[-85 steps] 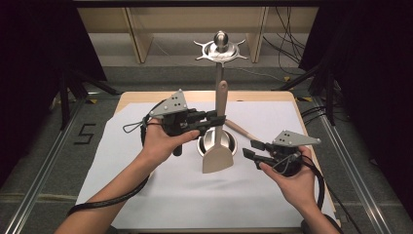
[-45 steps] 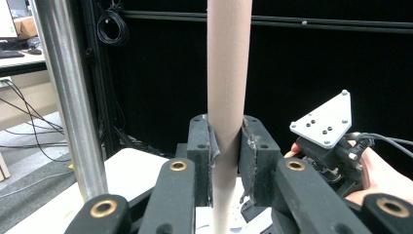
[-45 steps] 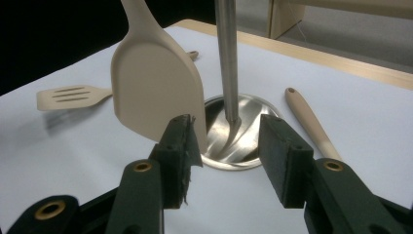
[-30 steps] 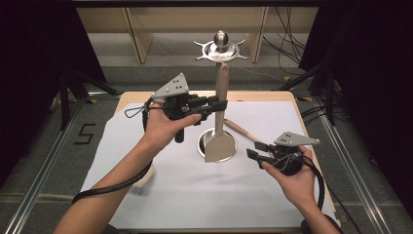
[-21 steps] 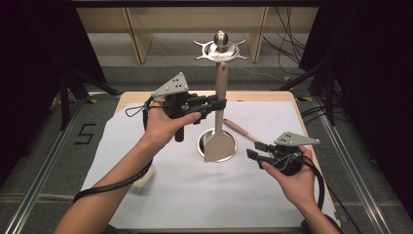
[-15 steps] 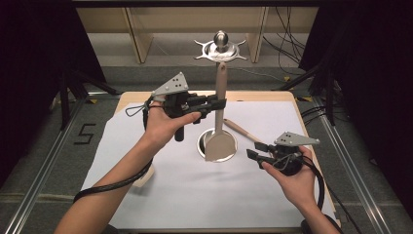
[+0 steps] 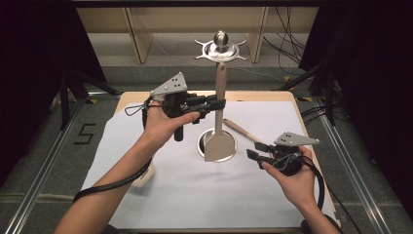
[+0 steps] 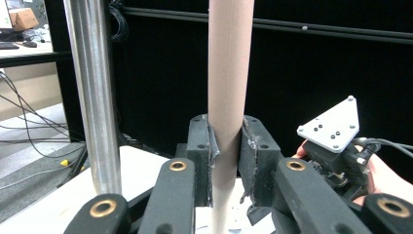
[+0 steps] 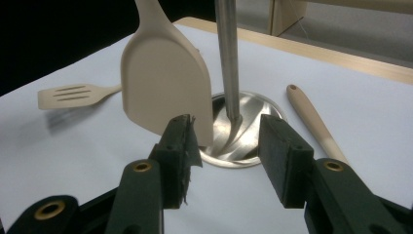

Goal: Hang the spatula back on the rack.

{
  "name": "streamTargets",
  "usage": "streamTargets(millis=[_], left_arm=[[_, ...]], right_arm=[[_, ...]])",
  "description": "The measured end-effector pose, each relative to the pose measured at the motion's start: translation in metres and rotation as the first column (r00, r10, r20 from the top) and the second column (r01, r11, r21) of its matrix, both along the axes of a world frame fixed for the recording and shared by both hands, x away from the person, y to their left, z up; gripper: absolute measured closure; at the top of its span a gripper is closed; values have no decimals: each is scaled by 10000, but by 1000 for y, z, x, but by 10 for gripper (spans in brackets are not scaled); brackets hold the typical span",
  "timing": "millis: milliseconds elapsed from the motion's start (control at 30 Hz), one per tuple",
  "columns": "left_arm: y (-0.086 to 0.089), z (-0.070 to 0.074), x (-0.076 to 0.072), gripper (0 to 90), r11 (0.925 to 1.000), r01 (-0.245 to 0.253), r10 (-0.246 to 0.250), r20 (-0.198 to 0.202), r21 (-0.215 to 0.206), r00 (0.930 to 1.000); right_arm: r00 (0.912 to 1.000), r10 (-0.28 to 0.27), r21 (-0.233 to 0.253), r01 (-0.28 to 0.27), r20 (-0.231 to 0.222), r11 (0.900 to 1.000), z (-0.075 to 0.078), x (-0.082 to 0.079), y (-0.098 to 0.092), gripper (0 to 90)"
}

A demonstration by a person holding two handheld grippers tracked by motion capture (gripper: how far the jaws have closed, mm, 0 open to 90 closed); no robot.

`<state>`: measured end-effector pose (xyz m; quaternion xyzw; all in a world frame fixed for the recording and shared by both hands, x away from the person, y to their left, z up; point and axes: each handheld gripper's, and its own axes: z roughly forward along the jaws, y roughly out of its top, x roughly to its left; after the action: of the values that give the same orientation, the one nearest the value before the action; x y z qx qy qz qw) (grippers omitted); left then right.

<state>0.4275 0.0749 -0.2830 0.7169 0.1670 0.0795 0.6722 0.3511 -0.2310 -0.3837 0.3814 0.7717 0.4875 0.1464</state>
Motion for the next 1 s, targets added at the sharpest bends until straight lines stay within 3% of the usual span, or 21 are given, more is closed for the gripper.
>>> streamTargets(millis=[67, 200, 600, 667, 733, 1000], left_arm=[[1, 0, 0, 757, 10000, 4, -4, -4, -19, 10000], [3, -1, 1, 756, 10000, -17, 17, -47, 23, 10000], [-8, 1, 2, 758, 9995, 103, -103, -11, 288, 9999], [-10, 1, 2, 758, 9992, 127, -129, 55, 368, 9999], [-11, 2, 2, 759, 9992, 129, -132, 71, 390, 9999], [-7, 6, 4, 758, 9994, 37, -37, -5, 353, 10000]], right_arm=[[9999, 71, -116, -70, 119, 9999, 0, 1, -1, 567], [10000, 26, -55, -26, -76, 10000, 0, 0, -1, 567], [9988, 120, -114, -114, 478, 9999, -3, 4, 0, 566], [9999, 16, 220, -14, -104, 9998, -3, 1, 2, 566], [10000, -14, 8, 14, 78, 10000, -3, 2, 0, 565], [9993, 135, -2, -135, 347, 9999, -4, 4, 1, 564]])
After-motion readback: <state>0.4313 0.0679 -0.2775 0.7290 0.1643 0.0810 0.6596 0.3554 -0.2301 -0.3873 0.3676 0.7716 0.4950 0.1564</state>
